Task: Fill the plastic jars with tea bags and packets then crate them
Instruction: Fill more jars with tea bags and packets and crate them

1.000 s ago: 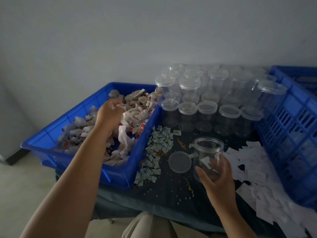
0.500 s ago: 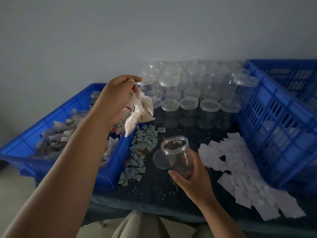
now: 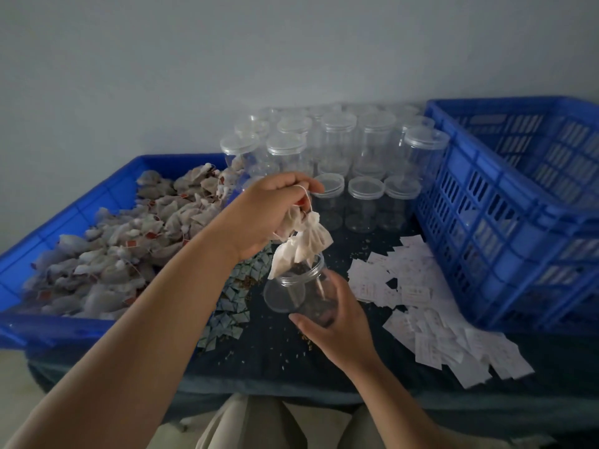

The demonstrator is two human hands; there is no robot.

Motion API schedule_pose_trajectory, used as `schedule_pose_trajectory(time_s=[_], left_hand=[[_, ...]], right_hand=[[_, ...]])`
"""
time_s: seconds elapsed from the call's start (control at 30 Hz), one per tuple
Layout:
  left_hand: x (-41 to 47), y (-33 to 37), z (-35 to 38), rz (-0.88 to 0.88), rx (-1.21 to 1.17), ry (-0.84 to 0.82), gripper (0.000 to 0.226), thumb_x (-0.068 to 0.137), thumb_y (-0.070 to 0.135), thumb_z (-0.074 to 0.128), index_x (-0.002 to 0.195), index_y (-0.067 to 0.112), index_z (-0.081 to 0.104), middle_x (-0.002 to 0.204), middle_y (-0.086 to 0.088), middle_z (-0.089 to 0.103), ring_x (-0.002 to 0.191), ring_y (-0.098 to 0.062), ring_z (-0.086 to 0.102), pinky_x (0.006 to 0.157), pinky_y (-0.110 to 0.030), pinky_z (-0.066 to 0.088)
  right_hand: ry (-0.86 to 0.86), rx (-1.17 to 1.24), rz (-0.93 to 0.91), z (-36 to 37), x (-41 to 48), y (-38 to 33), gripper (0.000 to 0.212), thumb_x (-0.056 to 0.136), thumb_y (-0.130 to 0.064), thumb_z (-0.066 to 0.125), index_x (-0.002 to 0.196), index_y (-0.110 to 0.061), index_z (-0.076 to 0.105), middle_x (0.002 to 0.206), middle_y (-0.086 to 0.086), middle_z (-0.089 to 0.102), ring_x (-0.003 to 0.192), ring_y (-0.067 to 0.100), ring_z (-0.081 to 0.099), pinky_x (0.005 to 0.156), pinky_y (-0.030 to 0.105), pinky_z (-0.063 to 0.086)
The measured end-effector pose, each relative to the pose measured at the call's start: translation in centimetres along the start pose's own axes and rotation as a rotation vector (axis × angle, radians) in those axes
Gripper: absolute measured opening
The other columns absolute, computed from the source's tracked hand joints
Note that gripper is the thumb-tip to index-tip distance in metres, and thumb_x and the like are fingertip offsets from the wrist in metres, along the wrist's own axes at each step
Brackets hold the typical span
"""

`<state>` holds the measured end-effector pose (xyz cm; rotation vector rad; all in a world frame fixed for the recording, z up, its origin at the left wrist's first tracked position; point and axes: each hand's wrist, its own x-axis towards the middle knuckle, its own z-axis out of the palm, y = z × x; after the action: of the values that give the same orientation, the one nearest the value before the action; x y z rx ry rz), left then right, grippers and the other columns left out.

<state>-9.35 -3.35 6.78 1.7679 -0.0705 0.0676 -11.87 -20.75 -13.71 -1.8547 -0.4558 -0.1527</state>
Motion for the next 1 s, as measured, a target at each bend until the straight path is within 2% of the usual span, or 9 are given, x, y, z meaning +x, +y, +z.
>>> schedule_pose_trajectory(time_s=[0.1,0.27,0.4,0.5,0.6,0.7,0.8,0.87,1.0], left_hand=[[0.2,-0.2,0.1,-0.018,-0.023,0.001,0.042,0.110,0.015,0.048,0.093,0.031,0.083,0.077,0.003,0.068,0.082,-0.026,0.052,0.075,-0.041,0.039],[-0.2,-1.2,-1.0,-0.137,0.623,-0.080,0.030,0.109,0.033,0.050,0.098,0.034,0.078,0.080,0.013,0.074,0.072,-0.012,0.066,0.064,-0.029,0.052],[-0.9,-2.1,-0.6,-0.171,0.819,-0.189,0.026,0.109,0.031,0.053,0.095,0.025,0.074,0.082,0.018,0.076,0.070,0.001,0.071,0.062,-0.020,0.050],[-1.1,-2.5,-0.6,-0.168,0.799,-0.211,0.027,0.109,0.026,0.053,0.093,0.024,0.074,0.082,0.018,0.077,0.072,0.001,0.073,0.060,-0.021,0.053],[-0.9,-2.8,-1.0,-0.125,0.824,-0.122,0.029,0.108,0.036,0.054,0.094,0.025,0.078,0.078,0.011,0.076,0.061,0.000,0.066,0.063,-0.028,0.053],[-0.7,-2.8,-1.3,-0.078,0.790,-0.062,0.025,0.107,0.032,0.056,0.105,0.039,0.080,0.090,0.021,0.077,0.074,0.000,0.070,0.069,-0.022,0.057],[-1.0,-2.4,-1.9,-0.044,0.676,-0.051,0.028,0.104,0.026,0.058,0.099,0.050,0.074,0.088,0.022,0.076,0.060,0.001,0.067,0.050,-0.016,0.050],[-1.0,-2.2,-2.3,-0.021,0.673,-0.064,0.027,0.099,0.024,0.067,0.100,0.051,0.071,0.088,0.021,0.076,0.066,-0.002,0.070,0.058,-0.020,0.054],[-1.2,-2.0,-2.1,-0.130,0.783,-0.321,0.032,0.084,0.035,0.086,0.109,0.050,0.073,0.101,0.030,0.071,0.090,0.010,0.067,0.080,-0.023,0.053]], right_hand=[[-0.003,0.030,-0.002,0.0,0.0,0.2,0.089,0.072,-0.065,0.088,0.148,-0.050,0.043,0.125,-0.021,0.069,0.104,0.004,0.073,0.077,0.026,0.065],[0.020,0.149,0.017,-0.2,0.0,0.1,0.088,0.076,-0.055,0.091,0.151,-0.047,0.045,0.137,-0.018,0.067,0.116,0.010,0.072,0.086,0.035,0.066],[0.017,0.158,0.002,-0.2,0.0,0.1,0.085,0.078,-0.051,0.092,0.150,-0.042,0.047,0.135,-0.016,0.069,0.117,0.011,0.072,0.089,0.034,0.065],[-0.001,0.136,0.011,0.0,0.0,0.3,0.087,0.077,-0.053,0.093,0.149,-0.037,0.048,0.128,-0.012,0.071,0.110,0.013,0.074,0.087,0.038,0.065],[0.005,0.164,0.022,0.0,0.0,0.2,0.087,0.078,-0.055,0.092,0.150,-0.039,0.048,0.128,-0.012,0.071,0.108,0.013,0.076,0.085,0.039,0.066],[0.029,0.188,0.015,-0.2,0.0,0.0,0.080,0.080,-0.053,0.090,0.148,-0.048,0.047,0.124,-0.014,0.072,0.098,0.015,0.078,0.079,0.038,0.067],[0.036,0.183,0.011,-0.2,0.0,-0.1,0.078,0.081,-0.051,0.090,0.147,-0.047,0.048,0.123,-0.012,0.073,0.097,0.017,0.078,0.078,0.041,0.067],[0.033,0.183,0.012,-0.2,0.0,-0.1,0.077,0.081,-0.052,0.090,0.146,-0.046,0.049,0.122,-0.012,0.073,0.096,0.018,0.078,0.078,0.042,0.067],[0.012,0.184,-0.012,-0.1,0.0,-0.1,0.079,0.079,-0.051,0.091,0.146,-0.039,0.051,0.126,-0.012,0.072,0.103,0.015,0.077,0.080,0.037,0.067]])
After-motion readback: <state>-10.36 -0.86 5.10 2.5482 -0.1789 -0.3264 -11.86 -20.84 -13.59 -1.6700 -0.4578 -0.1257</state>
